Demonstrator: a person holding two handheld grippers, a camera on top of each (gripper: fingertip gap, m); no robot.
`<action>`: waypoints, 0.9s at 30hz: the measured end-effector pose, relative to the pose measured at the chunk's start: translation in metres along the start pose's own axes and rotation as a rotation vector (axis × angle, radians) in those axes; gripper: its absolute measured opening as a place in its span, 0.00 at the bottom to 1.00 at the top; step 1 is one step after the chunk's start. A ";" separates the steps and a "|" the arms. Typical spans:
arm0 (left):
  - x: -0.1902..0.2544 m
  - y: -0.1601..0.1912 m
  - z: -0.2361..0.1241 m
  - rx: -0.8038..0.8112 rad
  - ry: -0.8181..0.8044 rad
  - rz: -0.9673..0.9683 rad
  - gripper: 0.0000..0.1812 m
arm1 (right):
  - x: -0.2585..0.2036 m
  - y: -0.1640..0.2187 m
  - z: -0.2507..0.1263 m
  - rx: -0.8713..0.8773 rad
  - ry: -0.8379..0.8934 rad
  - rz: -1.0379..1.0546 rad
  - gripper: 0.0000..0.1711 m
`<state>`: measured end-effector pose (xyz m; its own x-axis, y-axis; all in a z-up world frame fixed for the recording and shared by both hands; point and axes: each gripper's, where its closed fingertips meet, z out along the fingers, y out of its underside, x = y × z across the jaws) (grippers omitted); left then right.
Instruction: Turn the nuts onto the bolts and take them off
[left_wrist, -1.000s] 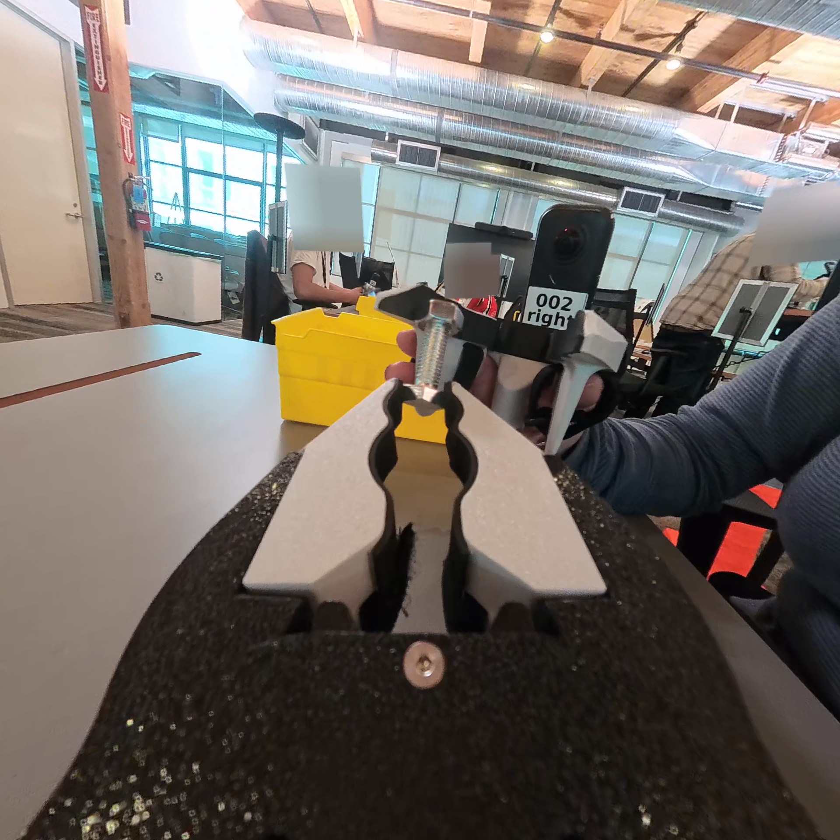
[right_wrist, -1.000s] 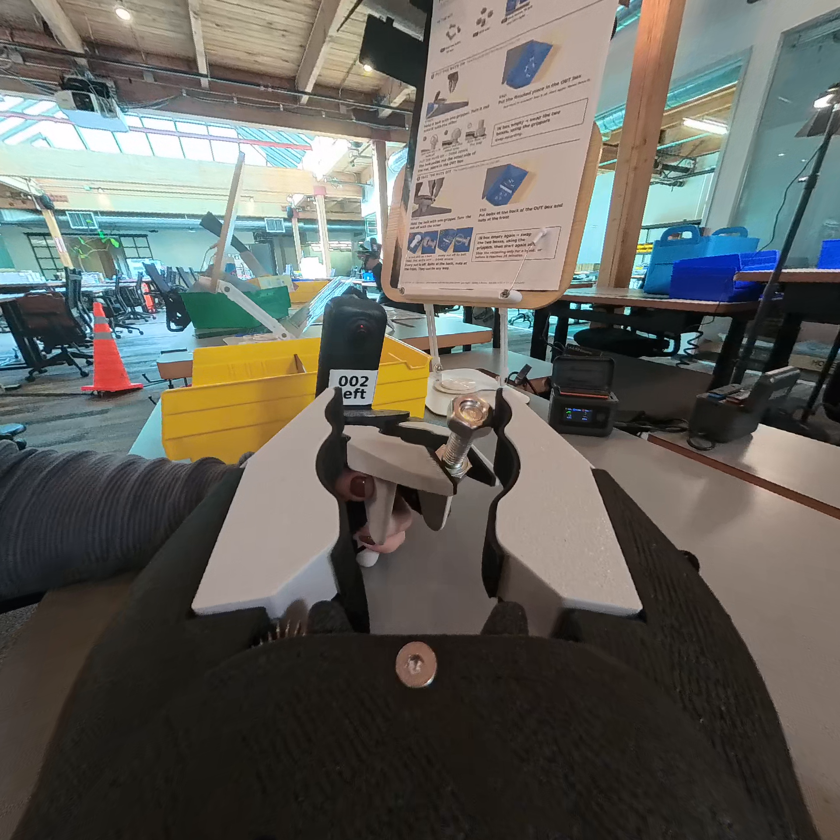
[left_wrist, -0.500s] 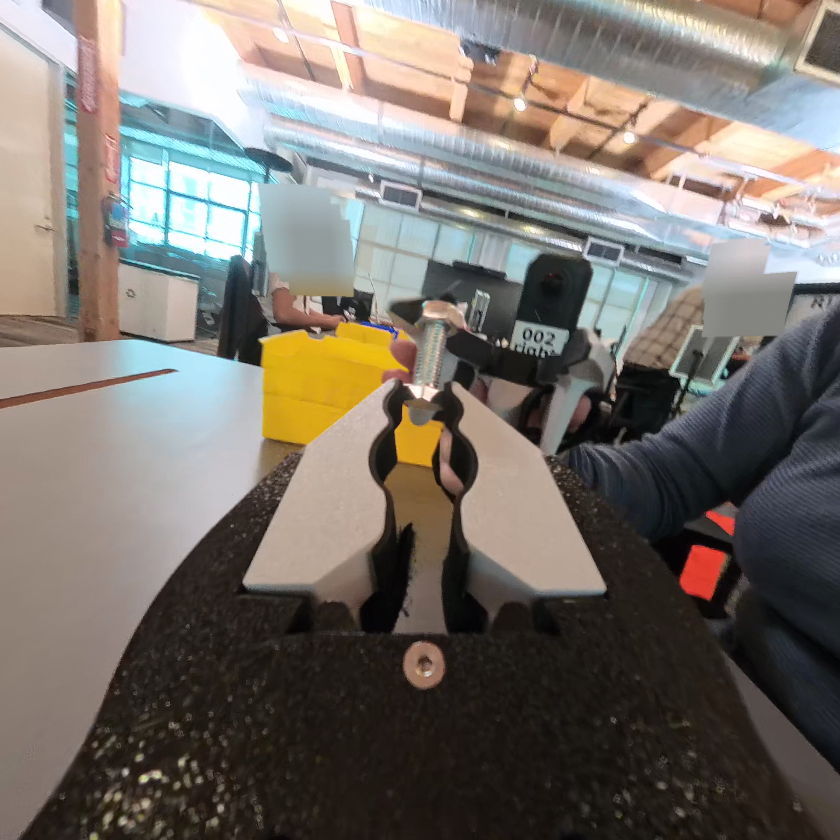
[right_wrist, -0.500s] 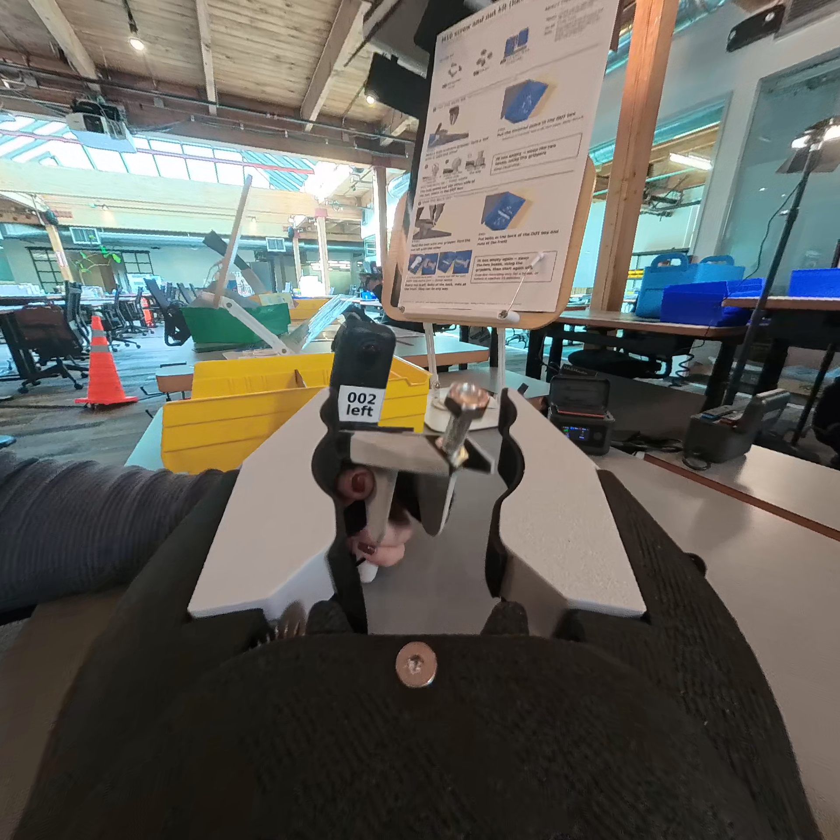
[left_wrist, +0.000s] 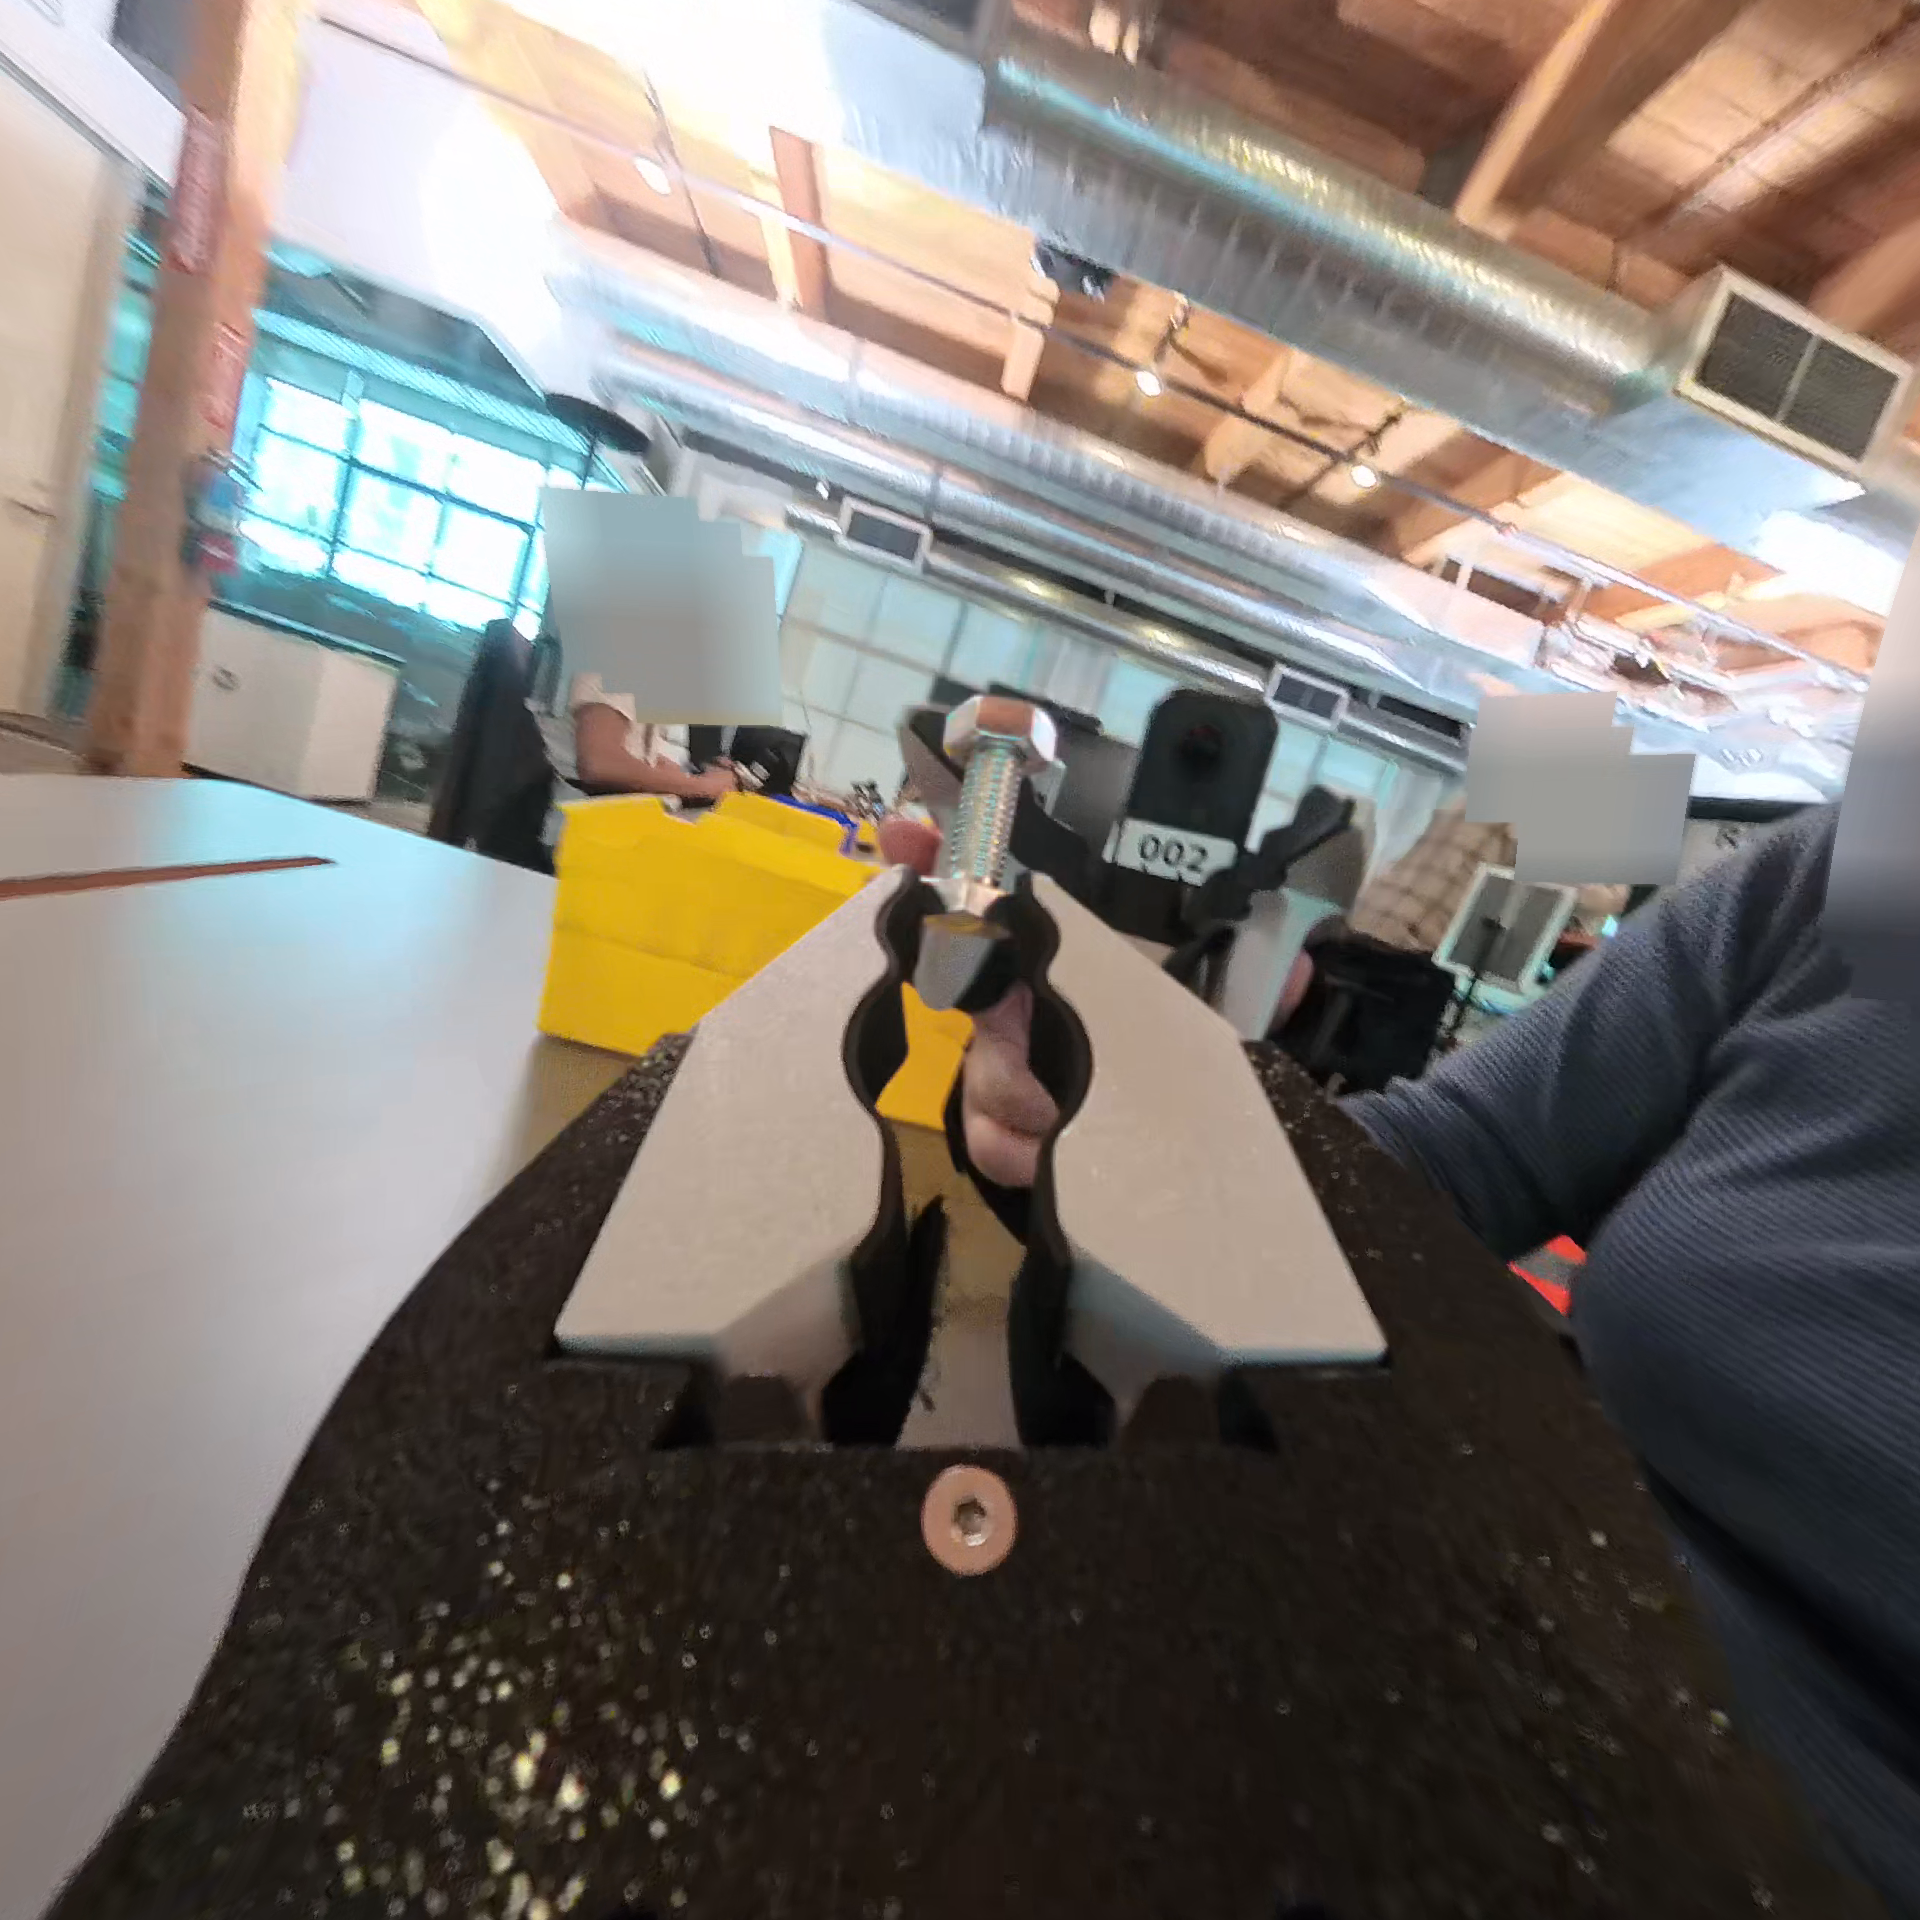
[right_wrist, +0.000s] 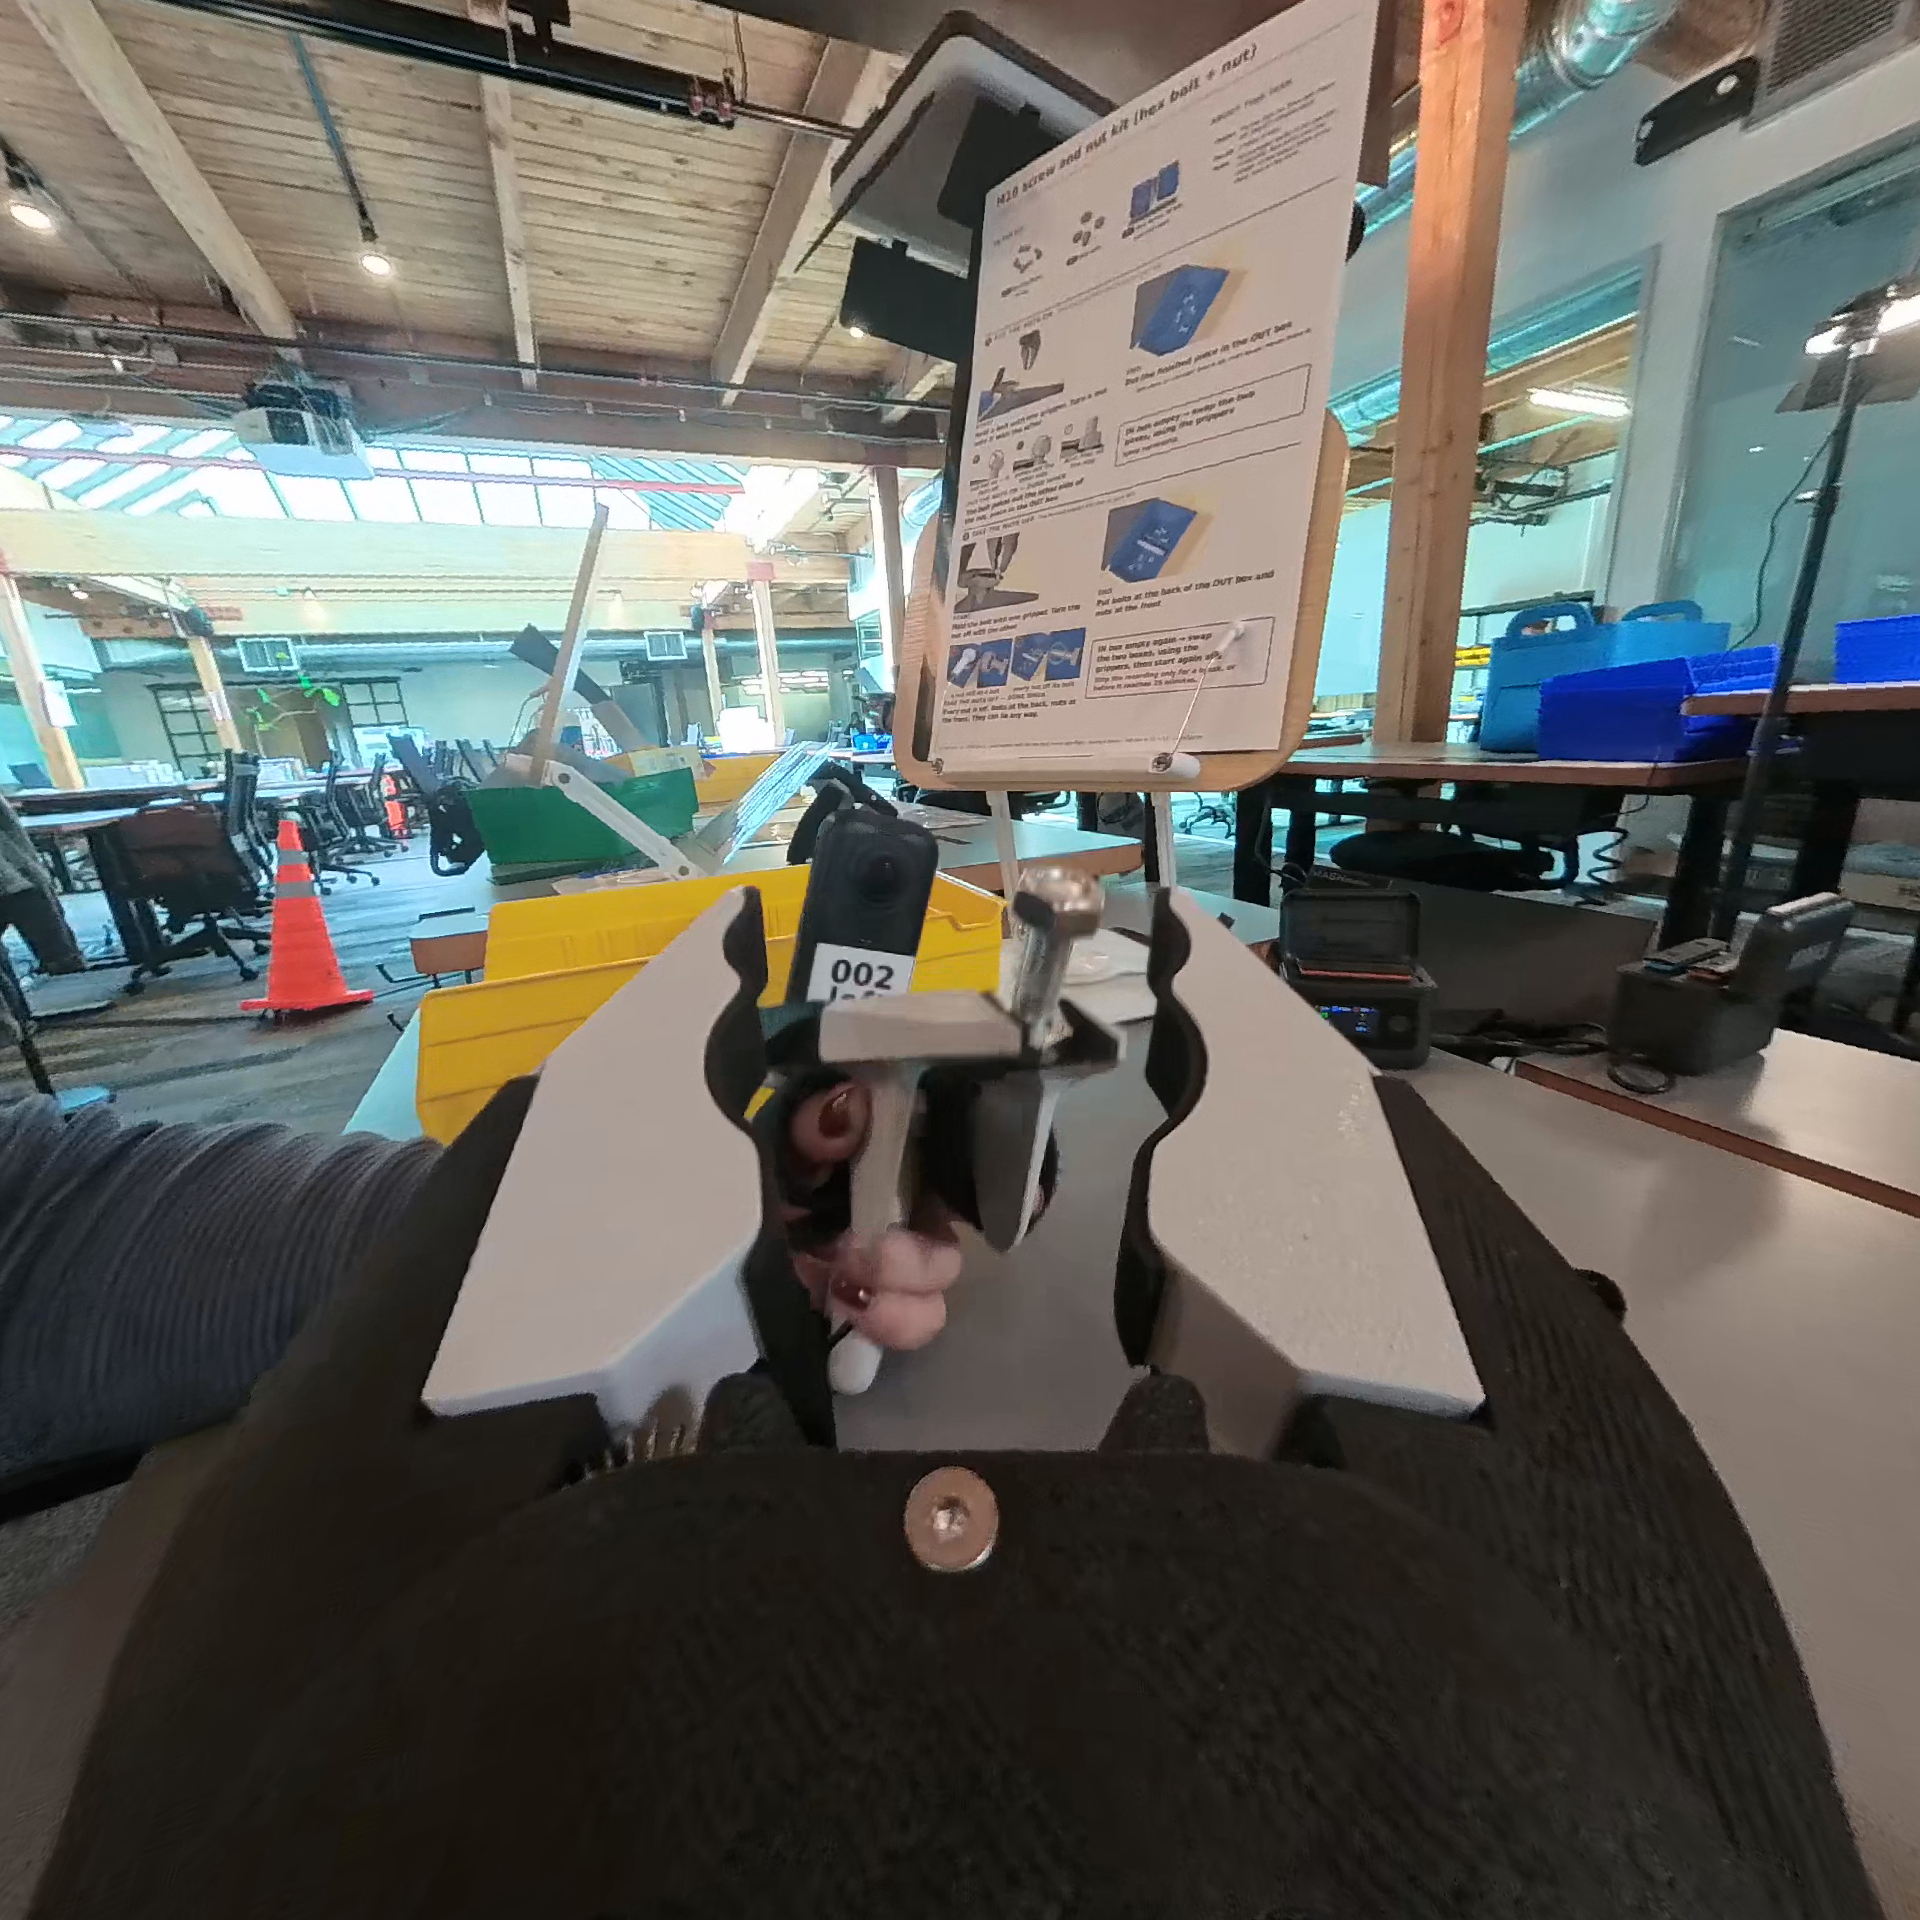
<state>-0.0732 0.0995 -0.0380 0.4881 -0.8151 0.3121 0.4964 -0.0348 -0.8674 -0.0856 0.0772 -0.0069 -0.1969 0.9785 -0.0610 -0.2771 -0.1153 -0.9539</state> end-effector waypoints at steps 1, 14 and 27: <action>0.005 0.006 0.005 -0.029 0.026 -0.006 0.09 | 0.000 0.000 0.000 0.003 -0.002 0.001 0.43; -0.007 -0.011 -0.006 0.078 -0.003 -0.112 0.08 | 0.000 0.001 0.000 0.008 -0.006 0.020 0.45; -0.008 -0.013 -0.006 0.110 0.015 -0.199 0.09 | -0.004 0.001 0.000 0.008 -0.040 0.053 0.44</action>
<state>-0.0876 0.1032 -0.0311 0.3625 -0.8069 0.4664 0.6575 -0.1332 -0.7416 -0.0854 0.0730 -0.0073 -0.2487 0.9634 -0.0996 -0.2727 -0.1683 -0.9473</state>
